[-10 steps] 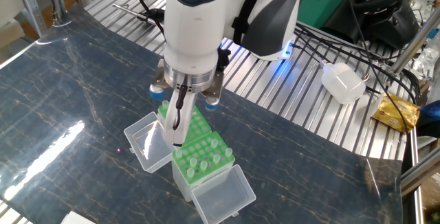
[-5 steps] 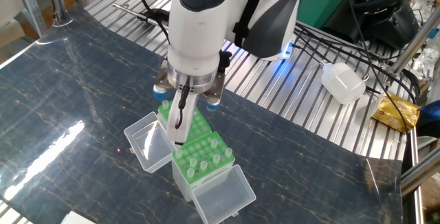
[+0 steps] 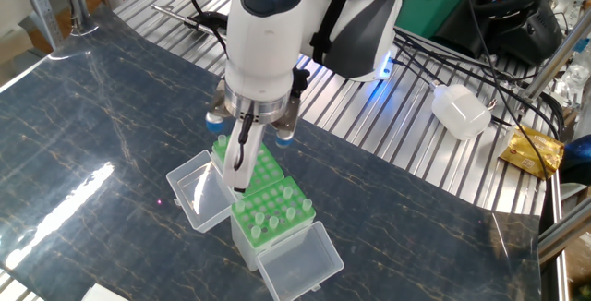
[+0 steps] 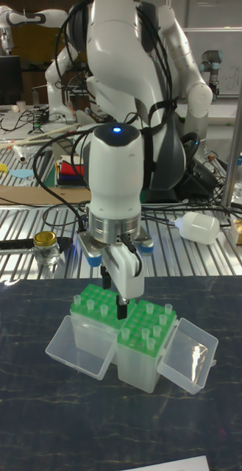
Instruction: Transfer all large pipette tips from one holder to another
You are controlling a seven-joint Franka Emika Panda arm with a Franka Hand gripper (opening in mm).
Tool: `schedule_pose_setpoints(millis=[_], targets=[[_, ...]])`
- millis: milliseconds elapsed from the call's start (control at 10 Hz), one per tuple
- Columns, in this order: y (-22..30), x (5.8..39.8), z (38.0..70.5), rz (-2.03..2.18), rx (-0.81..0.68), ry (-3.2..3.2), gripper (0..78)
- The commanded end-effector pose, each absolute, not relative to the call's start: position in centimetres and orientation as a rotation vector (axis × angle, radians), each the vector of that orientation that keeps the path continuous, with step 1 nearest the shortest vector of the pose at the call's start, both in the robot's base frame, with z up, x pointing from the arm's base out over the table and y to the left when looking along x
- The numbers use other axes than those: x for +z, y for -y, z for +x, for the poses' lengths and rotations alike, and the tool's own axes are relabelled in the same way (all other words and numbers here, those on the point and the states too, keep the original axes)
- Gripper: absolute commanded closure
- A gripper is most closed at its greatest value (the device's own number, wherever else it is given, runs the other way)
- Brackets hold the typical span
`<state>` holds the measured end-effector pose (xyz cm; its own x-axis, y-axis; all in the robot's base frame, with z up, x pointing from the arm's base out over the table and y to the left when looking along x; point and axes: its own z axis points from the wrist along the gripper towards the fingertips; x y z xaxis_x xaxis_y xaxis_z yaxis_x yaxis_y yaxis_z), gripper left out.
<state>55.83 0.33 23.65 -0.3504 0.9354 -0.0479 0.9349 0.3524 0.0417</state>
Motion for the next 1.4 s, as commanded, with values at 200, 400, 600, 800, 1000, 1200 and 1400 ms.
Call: schedule_pose_setpoints(millis=[200,400,600,800,1000,1200,1400], targets=[[0.9,22.5,55.5,1.735,0.017,-2.541,0.2],[1.1,22.2,55.2,1.736,0.018,-2.541,0.2],[1.5,21.7,55.1,1.728,0.02,-2.547,0.2],[1.8,21.2,54.6,1.716,0.02,-2.554,0.2],[1.7,21.0,54.3,1.721,0.024,-2.552,0.2],[1.7,20.9,54.1,1.726,0.024,-2.549,0.2],[1.7,20.9,54.1,1.717,0.024,-2.553,75.9]])
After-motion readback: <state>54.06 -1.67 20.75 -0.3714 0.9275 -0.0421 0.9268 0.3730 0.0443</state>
